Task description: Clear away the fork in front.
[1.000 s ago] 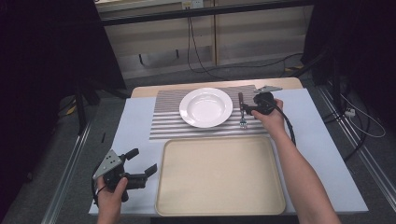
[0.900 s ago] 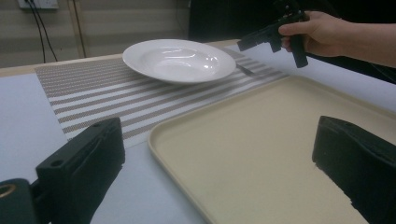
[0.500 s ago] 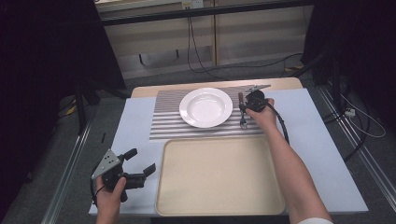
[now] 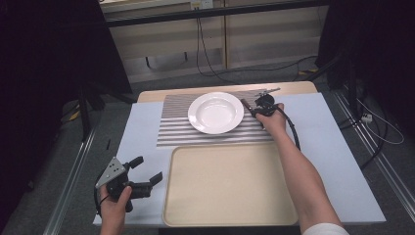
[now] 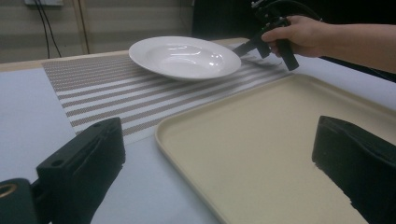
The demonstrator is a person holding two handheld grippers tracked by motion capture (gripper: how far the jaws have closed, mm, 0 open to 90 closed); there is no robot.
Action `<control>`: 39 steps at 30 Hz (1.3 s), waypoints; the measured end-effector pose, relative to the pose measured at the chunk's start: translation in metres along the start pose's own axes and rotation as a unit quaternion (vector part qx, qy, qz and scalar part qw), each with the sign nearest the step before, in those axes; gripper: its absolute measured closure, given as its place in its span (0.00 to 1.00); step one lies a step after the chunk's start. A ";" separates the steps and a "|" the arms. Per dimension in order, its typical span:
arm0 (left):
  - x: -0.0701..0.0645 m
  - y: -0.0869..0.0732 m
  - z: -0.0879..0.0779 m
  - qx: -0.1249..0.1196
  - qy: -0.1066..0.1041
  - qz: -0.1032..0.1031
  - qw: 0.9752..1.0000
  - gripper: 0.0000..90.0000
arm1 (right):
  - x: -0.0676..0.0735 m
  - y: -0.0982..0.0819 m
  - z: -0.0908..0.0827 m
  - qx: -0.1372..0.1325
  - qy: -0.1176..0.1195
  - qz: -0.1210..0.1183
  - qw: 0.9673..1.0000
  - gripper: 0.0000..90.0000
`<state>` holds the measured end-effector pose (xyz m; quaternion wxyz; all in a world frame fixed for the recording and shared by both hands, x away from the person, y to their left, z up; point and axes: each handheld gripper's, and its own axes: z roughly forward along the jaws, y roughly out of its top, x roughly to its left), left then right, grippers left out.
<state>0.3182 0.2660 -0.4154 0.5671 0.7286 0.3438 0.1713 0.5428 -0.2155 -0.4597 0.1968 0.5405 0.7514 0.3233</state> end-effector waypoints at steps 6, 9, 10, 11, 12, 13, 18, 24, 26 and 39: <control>-0.001 0.001 0.000 -0.003 -0.002 0.001 1.000 0.03 | -0.009 -0.007 -0.011 0.011 0.001 0.010 1.000 0.87; 0.000 0.000 0.001 0.001 -0.005 0.002 1.000 0.03 | -0.010 -0.015 -0.019 0.011 0.006 0.005 1.000 0.87; 0.000 0.000 0.001 0.000 -0.004 0.001 1.000 0.03 | -0.009 -0.019 -0.022 0.010 0.008 0.004 1.000 0.87; 0.001 -0.001 0.002 -0.002 -0.006 -0.002 1.000 0.03 | -0.009 -0.022 -0.026 0.010 0.012 0.001 1.000 0.87; 0.001 -0.001 0.001 -0.005 -0.008 -0.003 1.000 0.03 | -0.009 -0.025 -0.029 0.010 0.014 0.003 1.000 0.87; 0.001 0.000 0.001 -0.008 -0.008 -0.006 1.000 0.03 | -0.010 -0.029 -0.032 0.010 0.017 0.005 1.000 0.87; -0.003 0.001 0.002 -0.014 -0.013 -0.003 1.000 0.03 | -0.011 -0.039 -0.048 0.028 0.019 -0.010 0.999 0.87; -0.002 0.000 0.001 -0.015 -0.011 -0.008 1.000 0.03 | -0.011 -0.045 -0.059 0.049 0.026 -0.026 0.998 0.87; -0.001 0.000 0.002 -0.014 -0.011 -0.006 1.000 0.03 | -0.010 -0.046 -0.061 0.054 0.024 -0.025 0.998 0.87; -0.001 0.000 0.001 -0.010 -0.011 -0.003 1.000 0.03 | -0.008 -0.039 -0.065 0.104 0.016 -0.045 0.993 0.87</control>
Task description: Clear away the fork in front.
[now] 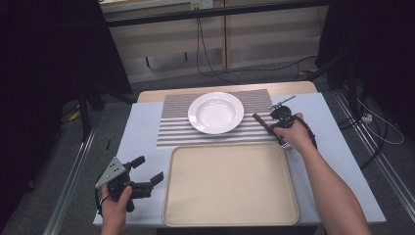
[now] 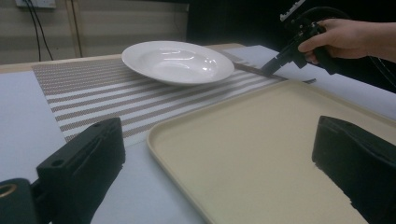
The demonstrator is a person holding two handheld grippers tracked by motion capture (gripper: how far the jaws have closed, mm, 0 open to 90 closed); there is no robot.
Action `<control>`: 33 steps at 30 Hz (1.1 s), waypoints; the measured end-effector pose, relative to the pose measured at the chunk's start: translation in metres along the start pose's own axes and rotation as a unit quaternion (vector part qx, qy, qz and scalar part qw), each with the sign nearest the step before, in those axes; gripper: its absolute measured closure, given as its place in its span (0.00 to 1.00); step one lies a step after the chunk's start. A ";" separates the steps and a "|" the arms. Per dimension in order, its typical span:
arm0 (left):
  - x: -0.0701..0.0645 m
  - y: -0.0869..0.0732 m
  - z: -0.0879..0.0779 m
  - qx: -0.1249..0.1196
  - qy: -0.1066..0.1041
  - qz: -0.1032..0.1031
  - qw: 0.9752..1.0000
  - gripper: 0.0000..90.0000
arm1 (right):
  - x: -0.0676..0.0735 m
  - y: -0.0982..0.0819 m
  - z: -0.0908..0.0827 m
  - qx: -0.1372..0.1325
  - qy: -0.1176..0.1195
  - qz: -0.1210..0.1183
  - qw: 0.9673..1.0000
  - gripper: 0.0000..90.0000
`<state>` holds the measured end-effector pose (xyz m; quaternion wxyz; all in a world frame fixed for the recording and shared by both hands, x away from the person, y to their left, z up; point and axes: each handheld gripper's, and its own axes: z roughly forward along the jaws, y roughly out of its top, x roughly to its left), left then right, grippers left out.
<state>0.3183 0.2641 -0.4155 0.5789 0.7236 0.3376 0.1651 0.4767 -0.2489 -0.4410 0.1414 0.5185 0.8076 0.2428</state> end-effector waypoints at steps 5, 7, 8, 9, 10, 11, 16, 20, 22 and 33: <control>0.001 0.001 -0.001 -0.001 0.002 0.002 1.000 0.03 | 0.001 -0.003 -0.004 0.012 -0.003 -0.004 1.000 0.87; 0.001 0.001 -0.002 -0.002 0.003 0.001 1.000 0.03 | 0.000 -0.005 -0.006 0.015 -0.001 -0.006 1.000 0.87; 0.001 0.001 -0.002 -0.003 0.003 -0.001 1.000 0.03 | 0.000 -0.006 -0.007 0.015 0.001 -0.007 1.000 0.87; 0.001 0.001 -0.002 -0.003 0.003 -0.001 1.000 0.03 | -0.001 -0.006 -0.007 0.015 0.004 -0.007 1.000 0.87; 0.001 0.001 -0.002 -0.004 0.003 -0.001 1.000 0.03 | -0.001 -0.006 -0.006 0.016 0.005 -0.003 1.000 0.87; 0.000 0.001 -0.002 -0.005 0.003 -0.002 1.000 0.03 | -0.001 -0.006 -0.006 0.020 0.007 -0.005 1.000 0.86; -0.001 0.001 -0.001 -0.005 0.003 0.000 1.000 0.03 | -0.001 0.003 -0.005 0.048 0.006 -0.009 0.999 0.86; -0.001 0.001 -0.002 -0.002 0.003 0.002 1.000 0.03 | -0.001 0.008 -0.003 0.065 0.004 -0.010 0.998 0.85; -0.001 0.001 -0.002 -0.005 0.004 0.000 1.000 0.03 | 0.000 0.010 -0.003 0.073 0.000 -0.010 0.997 0.85; -0.001 0.001 -0.002 -0.005 0.005 0.001 1.000 0.03 | 0.006 0.013 -0.001 0.085 -0.019 -0.008 0.996 0.85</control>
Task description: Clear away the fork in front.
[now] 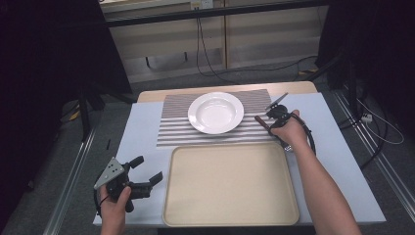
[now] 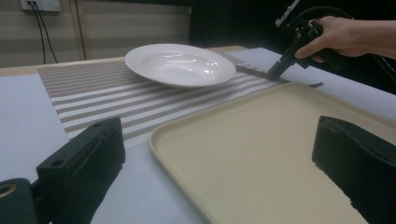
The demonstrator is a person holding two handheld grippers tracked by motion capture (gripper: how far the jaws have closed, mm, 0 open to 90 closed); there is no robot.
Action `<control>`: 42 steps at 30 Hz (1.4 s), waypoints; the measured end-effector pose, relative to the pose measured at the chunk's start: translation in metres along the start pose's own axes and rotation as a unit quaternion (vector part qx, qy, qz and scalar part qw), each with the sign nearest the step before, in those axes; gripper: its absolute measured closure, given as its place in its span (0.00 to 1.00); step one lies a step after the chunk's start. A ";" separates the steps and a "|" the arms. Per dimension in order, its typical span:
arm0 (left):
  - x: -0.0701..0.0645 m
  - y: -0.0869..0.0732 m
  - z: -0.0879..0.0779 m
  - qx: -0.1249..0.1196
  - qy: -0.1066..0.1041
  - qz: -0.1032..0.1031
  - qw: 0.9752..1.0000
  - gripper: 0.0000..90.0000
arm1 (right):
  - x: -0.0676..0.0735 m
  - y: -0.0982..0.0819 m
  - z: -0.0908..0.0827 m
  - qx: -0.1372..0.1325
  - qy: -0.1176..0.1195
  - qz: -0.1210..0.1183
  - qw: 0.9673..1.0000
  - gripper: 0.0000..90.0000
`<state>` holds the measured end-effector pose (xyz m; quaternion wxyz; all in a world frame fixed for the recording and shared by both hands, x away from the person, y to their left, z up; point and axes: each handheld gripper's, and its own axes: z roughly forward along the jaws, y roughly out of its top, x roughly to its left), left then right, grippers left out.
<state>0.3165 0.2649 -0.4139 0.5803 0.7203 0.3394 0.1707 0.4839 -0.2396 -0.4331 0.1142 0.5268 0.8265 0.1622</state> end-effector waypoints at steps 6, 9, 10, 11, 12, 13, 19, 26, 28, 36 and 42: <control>-0.001 0.000 0.003 0.005 0.000 0.003 1.000 0.03 | -0.006 0.002 0.001 0.009 0.022 0.007 1.000 0.86; -0.002 0.000 0.003 0.006 -0.001 0.003 1.000 0.03 | -0.007 0.004 0.002 0.009 0.024 0.003 1.000 0.86; -0.001 0.000 0.003 0.006 0.000 0.003 1.000 0.03 | -0.007 0.004 0.003 0.005 0.025 0.006 1.000 0.86; -0.001 0.000 0.003 0.007 0.001 0.004 1.000 0.03 | -0.007 0.004 0.003 0.006 0.024 0.010 1.000 0.86; -0.002 0.000 0.003 0.008 0.000 0.004 1.000 0.03 | -0.006 0.005 0.003 0.008 0.021 0.010 1.000 0.87; -0.002 0.000 0.003 0.007 0.000 0.003 1.000 0.03 | -0.006 0.003 0.003 0.006 0.023 0.014 1.000 0.87; -0.003 0.000 0.003 0.007 -0.001 0.004 1.000 0.03 | -0.004 0.004 0.002 0.008 0.017 0.005 1.000 0.87; -0.002 0.000 0.005 0.007 -0.004 0.004 1.000 0.03 | -0.004 0.005 0.001 0.008 0.012 0.008 1.000 0.88; -0.001 0.000 0.004 0.004 -0.001 0.002 1.000 0.03 | -0.004 0.005 0.000 0.003 0.012 0.006 1.000 0.88; 0.002 0.000 0.004 0.007 0.001 0.002 1.000 0.03 | -0.011 0.003 -0.019 -0.086 0.024 0.032 0.996 0.88; 0.001 0.000 0.003 0.004 0.001 0.001 1.000 0.03 | -0.016 -0.002 -0.041 -0.142 0.046 0.046 0.988 0.88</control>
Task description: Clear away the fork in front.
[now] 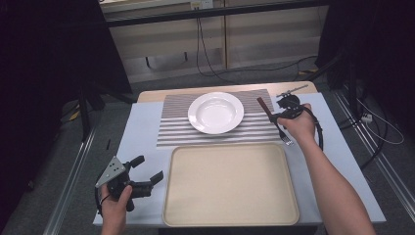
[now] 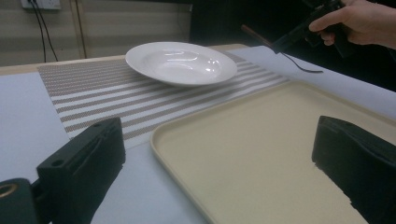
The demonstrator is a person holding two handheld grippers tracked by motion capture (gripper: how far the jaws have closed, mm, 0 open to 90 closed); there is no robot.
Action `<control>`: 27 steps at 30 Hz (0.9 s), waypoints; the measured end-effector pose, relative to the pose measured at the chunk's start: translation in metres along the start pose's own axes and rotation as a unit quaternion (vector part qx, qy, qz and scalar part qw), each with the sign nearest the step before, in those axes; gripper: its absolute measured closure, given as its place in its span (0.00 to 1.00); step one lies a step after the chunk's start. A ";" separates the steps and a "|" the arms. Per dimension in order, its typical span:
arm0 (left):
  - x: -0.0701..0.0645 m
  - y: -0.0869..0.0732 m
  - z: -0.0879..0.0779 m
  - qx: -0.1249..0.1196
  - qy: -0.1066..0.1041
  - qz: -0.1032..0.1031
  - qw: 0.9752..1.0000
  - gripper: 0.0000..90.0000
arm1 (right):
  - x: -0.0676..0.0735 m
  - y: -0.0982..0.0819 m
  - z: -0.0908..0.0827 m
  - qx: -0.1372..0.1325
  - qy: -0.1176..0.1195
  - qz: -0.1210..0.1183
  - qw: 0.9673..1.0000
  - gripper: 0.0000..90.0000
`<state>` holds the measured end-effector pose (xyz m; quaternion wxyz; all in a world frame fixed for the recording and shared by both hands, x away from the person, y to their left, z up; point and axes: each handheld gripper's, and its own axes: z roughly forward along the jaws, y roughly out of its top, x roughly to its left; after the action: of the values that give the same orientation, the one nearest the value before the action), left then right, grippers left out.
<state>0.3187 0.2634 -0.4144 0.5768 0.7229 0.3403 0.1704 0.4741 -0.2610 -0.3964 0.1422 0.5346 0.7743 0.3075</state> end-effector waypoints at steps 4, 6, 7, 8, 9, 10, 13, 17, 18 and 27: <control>-0.001 0.000 0.000 0.001 0.000 0.001 1.000 0.03 | 0.003 -0.003 -0.011 -0.031 0.021 -0.001 0.999 0.88; -0.001 0.001 0.000 -0.001 0.001 0.000 1.000 0.03 | 0.006 -0.005 -0.016 -0.046 0.032 -0.005 0.998 0.88; -0.002 0.001 0.000 -0.002 0.000 0.000 1.000 0.03 | 0.008 -0.007 -0.019 -0.058 0.034 -0.006 0.998 0.88; -0.002 0.002 0.000 -0.001 0.000 0.001 1.000 0.03 | 0.010 -0.008 -0.021 -0.063 0.042 -0.008 0.997 0.88; -0.002 0.002 0.000 0.000 0.001 0.003 1.000 0.03 | 0.012 -0.010 -0.024 -0.074 0.049 -0.005 0.996 0.88; -0.003 0.002 0.000 -0.002 0.001 0.002 1.000 0.03 | 0.014 -0.012 -0.027 -0.087 0.055 -0.003 0.995 0.88; -0.005 0.002 0.001 -0.002 0.002 0.004 1.000 0.03 | 0.021 -0.018 -0.034 -0.110 0.070 -0.006 0.991 0.88; -0.005 0.003 0.001 -0.005 0.004 0.002 1.000 0.03 | 0.030 -0.028 -0.039 -0.137 0.094 -0.004 0.986 0.88; -0.005 0.003 0.000 -0.006 0.004 0.002 1.000 0.03 | 0.033 -0.030 -0.041 -0.140 0.097 -0.007 0.985 0.88; -0.009 0.004 0.004 -0.006 0.007 0.000 1.000 0.03 | 0.052 -0.048 -0.047 -0.176 0.124 -0.017 0.977 0.87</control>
<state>0.3156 0.2539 -0.4100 0.5786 0.7184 0.3429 0.1773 0.3920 -0.2404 -0.3847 0.1421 0.4462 0.7286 0.4998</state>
